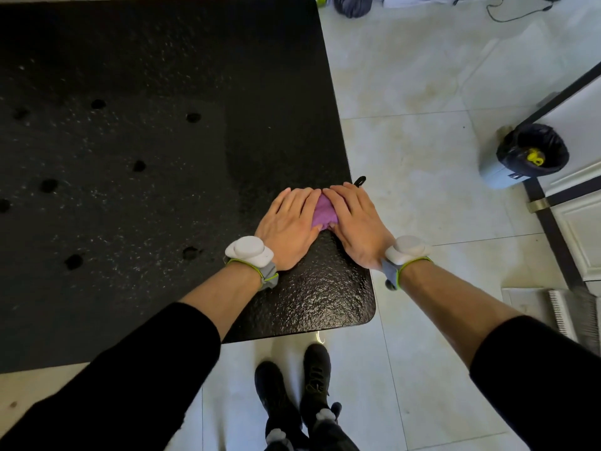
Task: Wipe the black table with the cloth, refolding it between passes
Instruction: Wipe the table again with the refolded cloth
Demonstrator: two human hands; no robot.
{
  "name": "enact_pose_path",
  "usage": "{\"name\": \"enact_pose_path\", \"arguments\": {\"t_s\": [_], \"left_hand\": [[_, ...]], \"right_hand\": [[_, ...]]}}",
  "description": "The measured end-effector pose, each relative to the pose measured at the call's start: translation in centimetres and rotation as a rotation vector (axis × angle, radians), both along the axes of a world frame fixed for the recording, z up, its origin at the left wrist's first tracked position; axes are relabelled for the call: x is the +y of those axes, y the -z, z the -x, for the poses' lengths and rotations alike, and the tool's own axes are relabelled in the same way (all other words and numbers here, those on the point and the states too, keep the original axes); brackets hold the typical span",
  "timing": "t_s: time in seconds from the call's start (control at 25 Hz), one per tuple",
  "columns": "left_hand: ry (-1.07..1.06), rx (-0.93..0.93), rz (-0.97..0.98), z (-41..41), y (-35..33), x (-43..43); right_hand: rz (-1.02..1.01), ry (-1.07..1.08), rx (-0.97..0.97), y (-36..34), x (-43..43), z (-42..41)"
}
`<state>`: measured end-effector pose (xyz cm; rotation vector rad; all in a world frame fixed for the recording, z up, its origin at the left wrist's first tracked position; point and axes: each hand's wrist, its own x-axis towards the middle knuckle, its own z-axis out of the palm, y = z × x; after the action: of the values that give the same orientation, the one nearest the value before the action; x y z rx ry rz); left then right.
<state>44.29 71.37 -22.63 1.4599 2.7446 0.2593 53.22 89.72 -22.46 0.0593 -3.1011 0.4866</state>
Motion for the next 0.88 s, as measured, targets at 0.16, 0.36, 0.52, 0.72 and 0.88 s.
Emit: {"name": "enact_pose_path", "arguments": {"t_s": [0.16,0.36,0.52,0.72,0.88], "left_hand": [[0.018,-0.036,0.015,-2.5,-0.9,-1.3],[0.019,-0.054,-0.010,-7.9,-1.0,-3.7],[-0.003,-0.089,-0.001,-11.8,-1.2,-5.1],[-0.029,-0.148,0.015,-15.5,-1.5,-7.0],[-0.051,-0.136,0.017,-17.3,-1.7,-8.5]], "right_hand": [[-0.025,-0.013,-0.017,-0.5,-1.1,-2.7],[-0.002,0.004,-0.035,-0.3,-3.4,-8.3],[0.012,-0.018,-0.049,-0.6,-4.8,-11.8],[-0.008,-0.035,-0.089,-1.3,-6.4,-15.4],[-0.054,-0.096,-0.141,-0.9,-7.5,-16.5]]}}
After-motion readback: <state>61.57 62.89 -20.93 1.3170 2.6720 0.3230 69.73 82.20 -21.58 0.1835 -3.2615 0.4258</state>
